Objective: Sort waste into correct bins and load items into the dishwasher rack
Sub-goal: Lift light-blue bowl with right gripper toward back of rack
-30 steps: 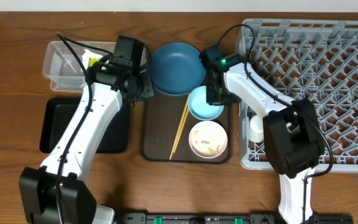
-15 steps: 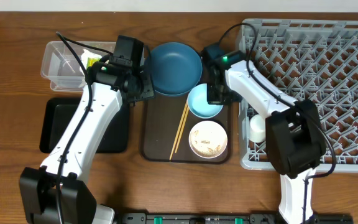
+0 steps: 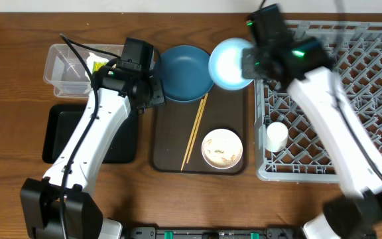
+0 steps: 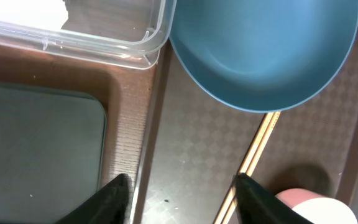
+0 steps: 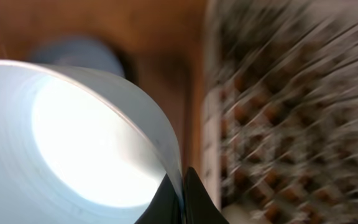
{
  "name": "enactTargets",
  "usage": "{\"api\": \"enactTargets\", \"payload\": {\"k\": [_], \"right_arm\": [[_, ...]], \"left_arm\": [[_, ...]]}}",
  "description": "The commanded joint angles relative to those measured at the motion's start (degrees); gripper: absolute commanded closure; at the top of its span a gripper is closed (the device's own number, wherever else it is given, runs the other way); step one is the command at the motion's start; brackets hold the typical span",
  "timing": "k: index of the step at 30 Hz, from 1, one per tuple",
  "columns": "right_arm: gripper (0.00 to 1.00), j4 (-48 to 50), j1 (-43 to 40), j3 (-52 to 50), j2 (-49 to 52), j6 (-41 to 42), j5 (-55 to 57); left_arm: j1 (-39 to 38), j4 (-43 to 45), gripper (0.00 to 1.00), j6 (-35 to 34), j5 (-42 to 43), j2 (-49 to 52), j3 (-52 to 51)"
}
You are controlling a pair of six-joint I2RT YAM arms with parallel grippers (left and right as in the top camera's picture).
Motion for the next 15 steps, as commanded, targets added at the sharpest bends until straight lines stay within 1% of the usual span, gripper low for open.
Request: {"api": "enactTargets", "payload": {"k": [1, 6, 10, 11, 13, 15], "right_arm": [[0.99, 0.22, -2.45, 0.57, -3.72, -1.66, 12.26], [0.99, 0.20, -6.97, 0.57, -6.62, -1.68, 21.53], [0.99, 0.24, -11.52, 0.46, -6.49, -1.68, 22.91], [0.99, 0.31, -12.61, 0.46, -6.36, -1.68, 22.91], [0.99, 0.66, -14.43, 0.46, -5.92, -1.75, 23.58], [0.99, 1.55, -16.09, 0.42, -5.38, -2.62, 25.22]], "left_arm": [[0.20, -0.17, 0.32, -0.35, -0.68, -0.90, 0.79], [0.20, -0.17, 0.30, -0.35, -0.68, -0.90, 0.79], [0.20, -0.17, 0.29, -0.35, -0.70, -0.90, 0.79], [0.20, -0.17, 0.26, -0.35, -0.70, -0.90, 0.79], [0.20, -0.17, 0.23, -0.35, -0.68, -0.90, 0.79], [0.20, -0.15, 0.18, -0.35, -0.70, -0.90, 0.79]]}}
